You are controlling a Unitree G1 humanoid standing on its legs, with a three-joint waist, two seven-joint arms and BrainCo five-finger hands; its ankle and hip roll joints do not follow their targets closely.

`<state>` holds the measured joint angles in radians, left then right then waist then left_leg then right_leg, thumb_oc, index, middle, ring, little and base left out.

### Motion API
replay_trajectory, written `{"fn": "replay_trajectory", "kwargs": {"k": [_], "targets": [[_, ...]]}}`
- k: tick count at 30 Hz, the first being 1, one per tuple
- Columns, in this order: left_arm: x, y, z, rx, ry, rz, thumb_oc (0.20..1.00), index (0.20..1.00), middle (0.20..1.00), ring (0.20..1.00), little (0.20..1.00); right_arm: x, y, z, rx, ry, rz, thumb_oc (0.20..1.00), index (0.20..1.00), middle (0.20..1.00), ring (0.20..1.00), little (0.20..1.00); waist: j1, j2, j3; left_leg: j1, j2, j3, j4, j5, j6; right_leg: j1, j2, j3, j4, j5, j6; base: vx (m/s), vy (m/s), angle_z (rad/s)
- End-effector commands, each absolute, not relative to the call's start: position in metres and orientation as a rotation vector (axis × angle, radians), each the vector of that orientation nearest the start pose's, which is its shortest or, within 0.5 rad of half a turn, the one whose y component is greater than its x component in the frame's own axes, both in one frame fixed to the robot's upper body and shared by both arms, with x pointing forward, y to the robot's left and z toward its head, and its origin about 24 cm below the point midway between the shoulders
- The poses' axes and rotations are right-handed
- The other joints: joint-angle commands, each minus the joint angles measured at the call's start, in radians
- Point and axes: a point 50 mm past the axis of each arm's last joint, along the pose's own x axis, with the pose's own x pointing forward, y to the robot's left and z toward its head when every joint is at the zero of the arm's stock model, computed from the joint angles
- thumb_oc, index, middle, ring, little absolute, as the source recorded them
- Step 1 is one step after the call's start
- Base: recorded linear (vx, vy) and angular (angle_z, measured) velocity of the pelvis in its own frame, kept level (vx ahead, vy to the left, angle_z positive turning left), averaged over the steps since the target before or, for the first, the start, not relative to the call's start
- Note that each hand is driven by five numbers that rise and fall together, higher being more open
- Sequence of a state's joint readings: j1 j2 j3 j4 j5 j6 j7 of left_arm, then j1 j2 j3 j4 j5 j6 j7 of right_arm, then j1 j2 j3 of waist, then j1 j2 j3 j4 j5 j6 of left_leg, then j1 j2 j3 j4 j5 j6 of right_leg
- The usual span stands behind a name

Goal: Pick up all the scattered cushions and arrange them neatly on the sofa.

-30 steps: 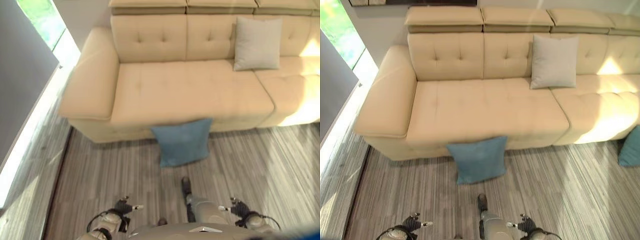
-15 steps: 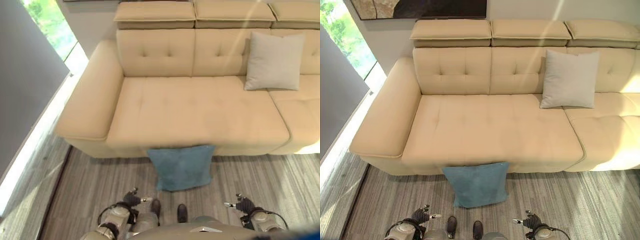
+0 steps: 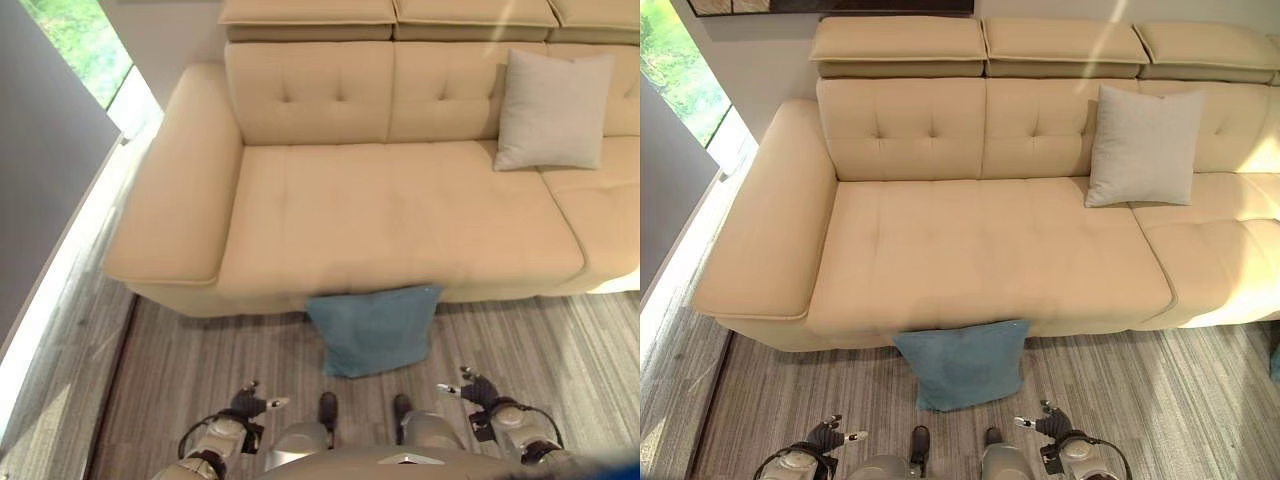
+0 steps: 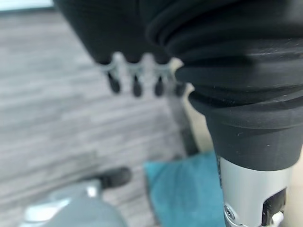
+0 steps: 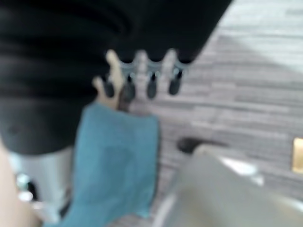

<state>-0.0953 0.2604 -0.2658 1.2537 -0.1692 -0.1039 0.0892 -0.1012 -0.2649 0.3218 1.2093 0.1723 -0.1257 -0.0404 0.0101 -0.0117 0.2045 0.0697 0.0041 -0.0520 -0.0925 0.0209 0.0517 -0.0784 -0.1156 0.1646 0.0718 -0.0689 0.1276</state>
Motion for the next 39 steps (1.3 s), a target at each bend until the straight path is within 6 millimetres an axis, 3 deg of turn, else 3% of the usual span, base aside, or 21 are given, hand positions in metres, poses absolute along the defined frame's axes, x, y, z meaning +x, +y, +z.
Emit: {"fn": "replay_trajectory", "kwargs": {"k": [1,8,11,14,16,18,21,23,27,30,39], "targets": [[0.137,0.227,-0.149,0.275,1.024,0.088,1.0,1.0,1.0,1.0,1.0,0.136,-0.246,-0.142,-0.354,1.003,-0.037,1.0,1.0,1.0,1.0,1.0,-0.001,-0.027,-0.054,0.049,-0.017,-0.021,0.055,-0.081,-0.066,0.029,0.057,-0.023,-0.011,0.084,-0.011,0.13,-0.237,0.39],[0.16,0.215,-0.14,0.265,0.928,0.069,1.0,1.0,1.0,1.0,1.0,0.141,-0.259,-0.135,-0.388,0.956,-0.079,1.0,1.0,1.0,1.0,1.0,-0.019,-0.011,-0.045,0.046,0.02,-0.044,0.02,-0.048,-0.091,0.038,0.088,-0.062,0.003,0.047,-0.039,0.01,-0.139,0.21],[0.226,0.203,-0.103,0.239,0.663,0.129,1.0,1.0,1.0,1.0,1.0,0.197,-0.254,-0.105,-0.438,0.717,-0.115,1.0,1.0,1.0,1.0,1.0,-0.041,-0.005,0.08,-0.148,0.021,-0.038,0.114,-0.035,-0.102,-0.175,0.101,-0.071,0.126,0.041,-0.049,-0.42,-0.064,0.2],[0.27,0.2,-0.067,0.199,0.485,0.18,1.0,1.0,1.0,1.0,1.0,0.241,-0.247,-0.075,-0.443,0.551,-0.149,1.0,1.0,1.0,1.0,1.0,-0.047,-0.018,0.115,-0.403,-0.009,-0.033,0.25,-0.033,-0.108,-0.381,0.094,-0.051,0.205,0.06,-0.043,-0.39,-0.008,-0.08],[0.286,0.199,-0.051,0.201,0.415,0.186,1.0,1.0,1.0,1.0,1.0,0.26,-0.245,-0.059,-0.436,0.466,-0.182,1.0,1.0,1.0,1.0,1.0,-0.054,-0.015,0.122,-0.491,-0.018,-0.03,0.291,-0.032,-0.112,-0.459,0.087,-0.047,0.23,0.064,-0.04,-0.21,-0.001,0.05],[0.308,0.199,-0.026,0.176,0.315,0.218,1.0,1.0,1.0,1.0,1.0,0.292,-0.239,-0.026,-0.408,0.315,-0.229,1.0,1.0,1.0,1.0,1.0,-0.065,-0.003,0.14,-0.63,-0.022,-0.027,0.354,-0.032,-0.116,-0.591,0.081,-0.035,0.286,0.068,-0.039,-0.2,0.022,0.08],[0.324,0.204,-0.008,0.166,0.265,0.273,1.0,1.0,1.0,1.0,1.0,0.318,-0.234,0.005,-0.417,0.191,-0.262,1.0,1.0,1.0,1.0,1.0,-0.075,0.009,0.148,-0.768,-0.024,-0.021,0.419,-0.041,-0.117,-0.728,0.081,-0.016,0.353,0.066,-0.04,-0.1,0.017,0.01],[0.331,0.202,0.001,0.166,0.234,0.287,1.0,1.0,1.0,1.0,1.0,0.324,-0.231,0.014,-0.416,0.154,-0.272,1.0,1.0,1.0,1.0,1.0,-0.076,0.013,0.15,-0.816,-0.023,-0.022,0.44,-0.039,-0.119,-0.768,0.08,-0.01,0.368,0.066,-0.04,-0.08,-0.002,0.01],[0.362,0.203,0.048,0.104,0.103,0.335,1.0,1.0,1.0,1.0,1.0,0.363,-0.228,0.079,-0.434,-0.051,-0.331,1.0,1.0,1.0,1.0,1.0,-0.083,0.037,0.183,-1.023,-0.016,-0.028,0.512,-0.036,-0.129,-0.965,0.081,0.01,0.429,0.073,-0.036,-0.08,-0.025,0.06],[0.368,0.202,0.058,0.079,0.08,0.349,1.0,1.0,1.0,1.0,1.0,0.369,-0.228,0.093,-0.436,-0.092,-0.35,1.0,1.0,1.0,1.0,1.0,-0.083,0.038,0.187,-1.069,-0.014,-0.033,0.522,-0.033,-0.13,-1.008,0.082,0.012,0.443,0.075,-0.035,0.0,0.0,0.0],[0.39,0.22,0.118,0.066,-0.069,0.412,1.0,1.0,1.0,1.0,1.0,0.389,-0.23,0.156,-0.461,-0.254,-0.4,1.0,1.0,1.0,1.0,1.0,-0.087,0.035,0.229,-1.228,-0.019,-0.043,0.593,-0.039,-0.128,-1.16,0.096,0.011,0.518,0.062,-0.034,0.0,-0.016,0.02]]}}
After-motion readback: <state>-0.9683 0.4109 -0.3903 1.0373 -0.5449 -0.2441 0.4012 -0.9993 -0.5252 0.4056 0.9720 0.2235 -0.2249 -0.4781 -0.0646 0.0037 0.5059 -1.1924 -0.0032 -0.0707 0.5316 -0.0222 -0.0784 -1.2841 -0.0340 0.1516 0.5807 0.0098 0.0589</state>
